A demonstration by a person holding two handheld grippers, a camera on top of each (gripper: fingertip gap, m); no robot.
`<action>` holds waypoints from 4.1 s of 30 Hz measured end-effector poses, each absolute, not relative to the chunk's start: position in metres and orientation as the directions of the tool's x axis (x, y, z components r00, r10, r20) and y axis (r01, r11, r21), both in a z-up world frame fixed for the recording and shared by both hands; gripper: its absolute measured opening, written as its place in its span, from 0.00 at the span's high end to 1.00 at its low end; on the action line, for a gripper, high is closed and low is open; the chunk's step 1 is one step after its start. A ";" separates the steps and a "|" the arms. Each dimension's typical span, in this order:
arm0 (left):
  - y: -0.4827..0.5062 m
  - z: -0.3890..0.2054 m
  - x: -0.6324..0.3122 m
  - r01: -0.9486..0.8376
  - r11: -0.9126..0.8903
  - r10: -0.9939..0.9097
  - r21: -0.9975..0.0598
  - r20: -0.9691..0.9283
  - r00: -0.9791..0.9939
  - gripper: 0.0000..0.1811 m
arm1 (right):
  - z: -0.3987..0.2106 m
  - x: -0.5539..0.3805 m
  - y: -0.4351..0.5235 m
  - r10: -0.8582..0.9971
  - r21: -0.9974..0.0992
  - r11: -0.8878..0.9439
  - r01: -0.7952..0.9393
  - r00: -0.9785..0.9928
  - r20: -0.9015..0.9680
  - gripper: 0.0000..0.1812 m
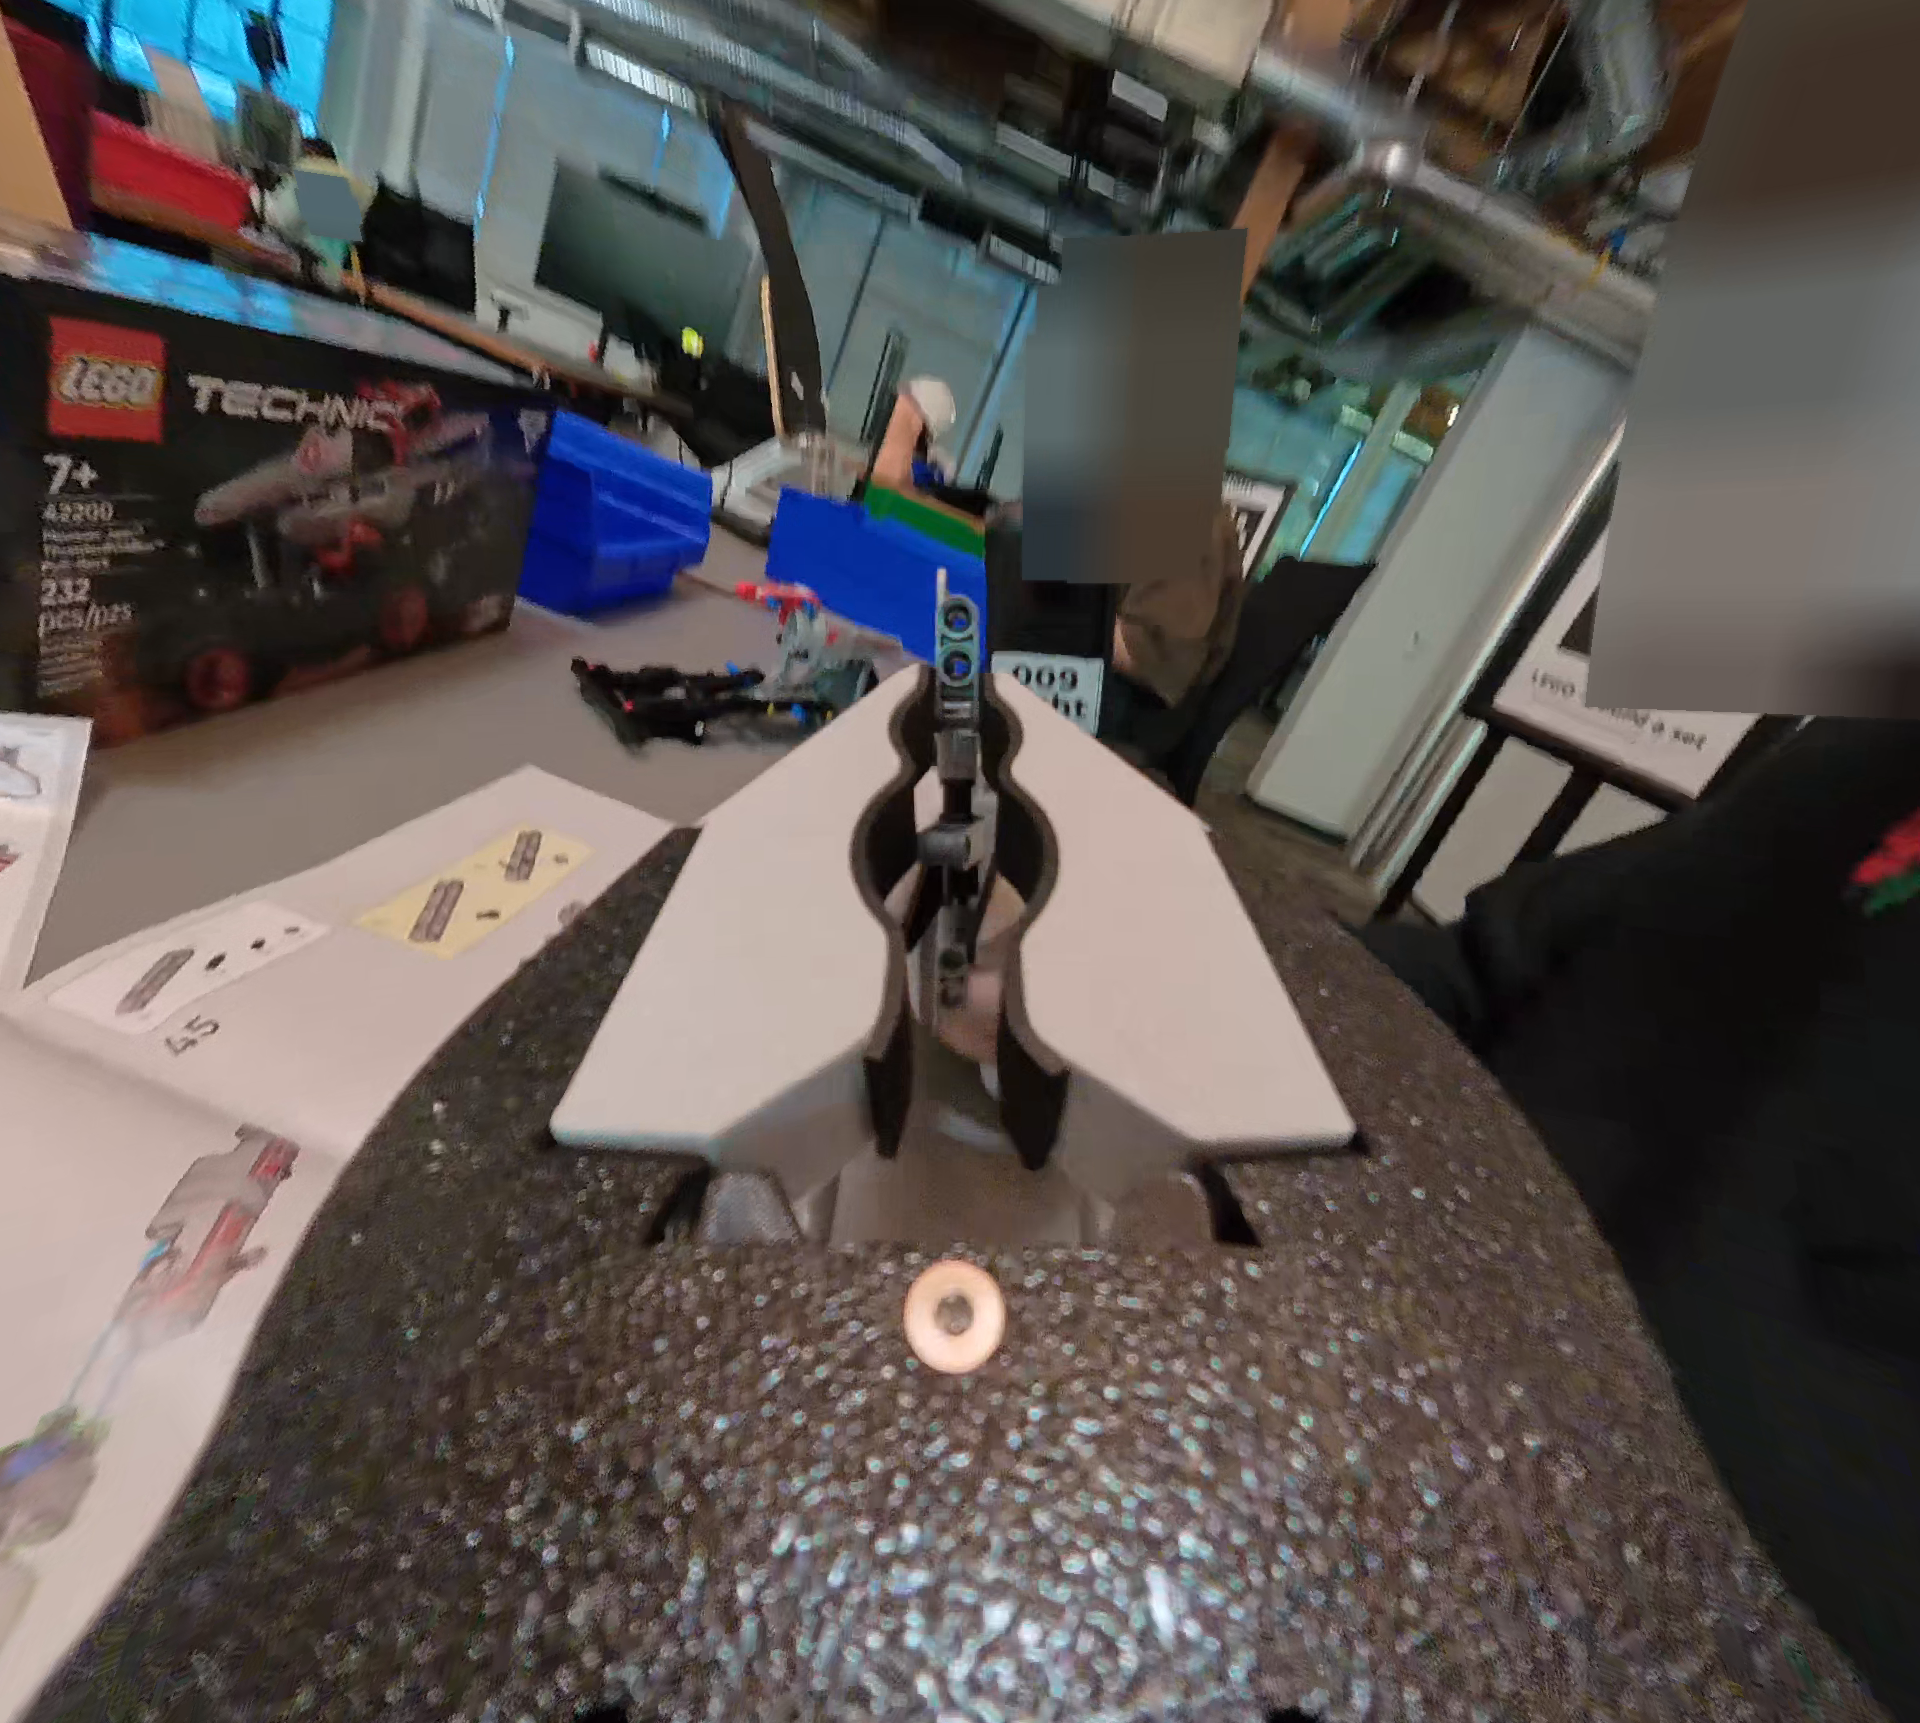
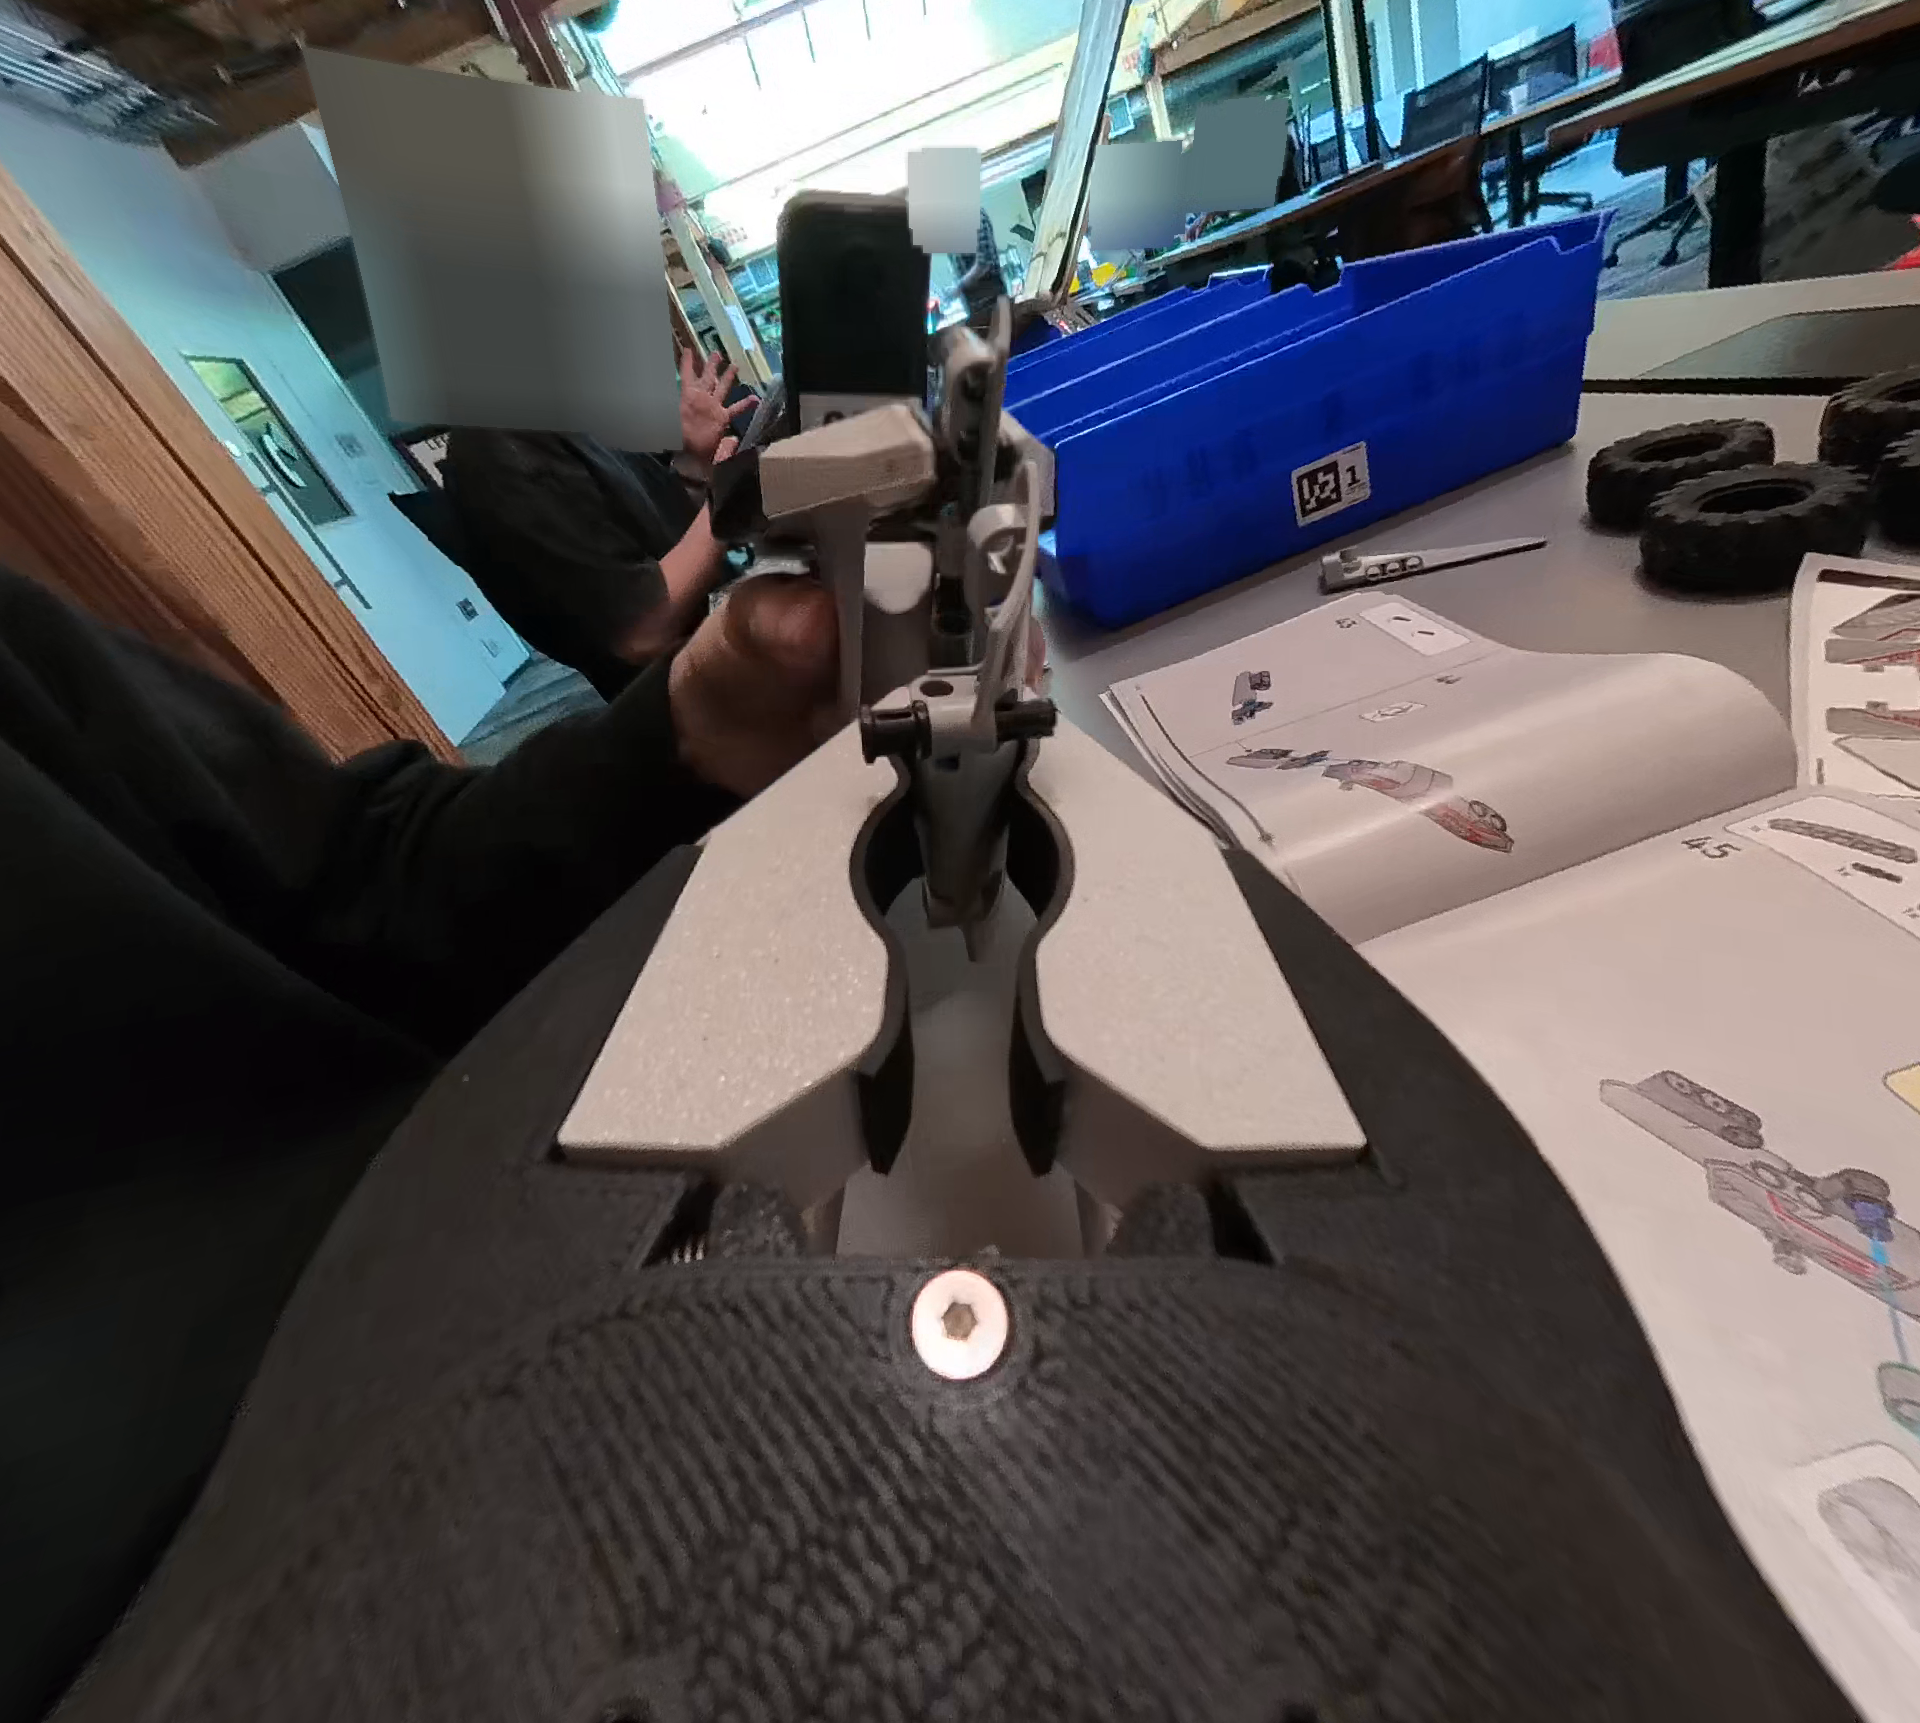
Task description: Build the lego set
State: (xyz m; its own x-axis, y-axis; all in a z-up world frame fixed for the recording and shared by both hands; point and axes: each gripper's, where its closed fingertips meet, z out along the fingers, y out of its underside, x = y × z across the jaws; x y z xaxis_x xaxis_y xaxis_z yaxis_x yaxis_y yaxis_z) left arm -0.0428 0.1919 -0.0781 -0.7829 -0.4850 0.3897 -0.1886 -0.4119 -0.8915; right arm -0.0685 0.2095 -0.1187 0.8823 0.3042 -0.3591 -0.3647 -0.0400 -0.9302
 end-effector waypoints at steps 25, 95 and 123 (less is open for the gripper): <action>0.177 -0.108 -0.064 -0.332 -0.135 -0.411 -0.934 0.357 -0.838 0.94 | -0.130 -0.094 0.209 0.415 -0.940 -0.171 -0.297 0.843 -0.342 0.94; 0.188 -0.067 -0.049 -0.250 -0.314 -0.566 -0.916 0.392 -0.726 0.97 | -0.136 -0.068 0.219 0.198 -0.938 -0.135 -0.319 0.919 -0.341 0.95; 0.182 -0.113 -0.050 -0.420 -0.076 -0.603 -0.904 0.377 -0.703 0.97 | -0.162 -0.085 0.226 0.212 -0.893 -0.335 -0.301 0.899 -0.383 0.95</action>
